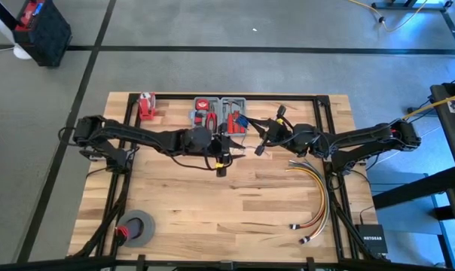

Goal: Coil cords
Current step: Coil the blue wire into the black spool

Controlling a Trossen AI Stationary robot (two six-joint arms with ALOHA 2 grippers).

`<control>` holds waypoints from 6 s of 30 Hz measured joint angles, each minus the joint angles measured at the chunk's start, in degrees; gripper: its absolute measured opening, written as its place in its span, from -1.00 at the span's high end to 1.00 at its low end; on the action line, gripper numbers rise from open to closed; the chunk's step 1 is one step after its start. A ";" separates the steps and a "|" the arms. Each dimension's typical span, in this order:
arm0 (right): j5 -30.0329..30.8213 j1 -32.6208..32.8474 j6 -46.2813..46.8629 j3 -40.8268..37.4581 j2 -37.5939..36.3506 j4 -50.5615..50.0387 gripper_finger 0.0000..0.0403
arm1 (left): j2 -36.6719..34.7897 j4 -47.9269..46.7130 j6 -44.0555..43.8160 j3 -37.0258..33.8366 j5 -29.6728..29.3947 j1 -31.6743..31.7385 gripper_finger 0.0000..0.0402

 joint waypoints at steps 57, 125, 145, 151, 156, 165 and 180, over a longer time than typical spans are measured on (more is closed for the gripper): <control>-6.45 4.59 0.22 0.19 -0.42 4.76 0.97 | 5.68 17.32 2.32 1.09 -4.75 1.86 0.99; 3.25 7.00 -12.17 0.94 -3.56 -10.68 0.97 | -18.52 -19.29 -0.82 0.90 -14.15 5.83 0.99; 8.31 3.26 -13.73 0.80 3.26 -7.96 0.97 | -17.74 -16.90 -5.73 1.05 -8.29 2.31 0.99; 10.69 2.47 -14.48 0.83 5.28 -3.84 0.97 | -12.82 -10.92 -5.68 1.08 -6.00 -0.80 0.99; 9.86 2.51 -13.29 0.81 5.40 -1.60 0.97 | -5.61 -1.51 -4.93 1.09 -5.77 -1.46 0.99; 8.27 2.69 -9.04 0.78 5.12 2.36 0.97 | 5.09 12.93 -2.85 1.56 -7.48 0.70 0.99; -4.72 2.64 3.08 0.61 -1.56 1.00 0.97 | 5.27 8.33 -1.10 2.01 -10.01 3.77 0.99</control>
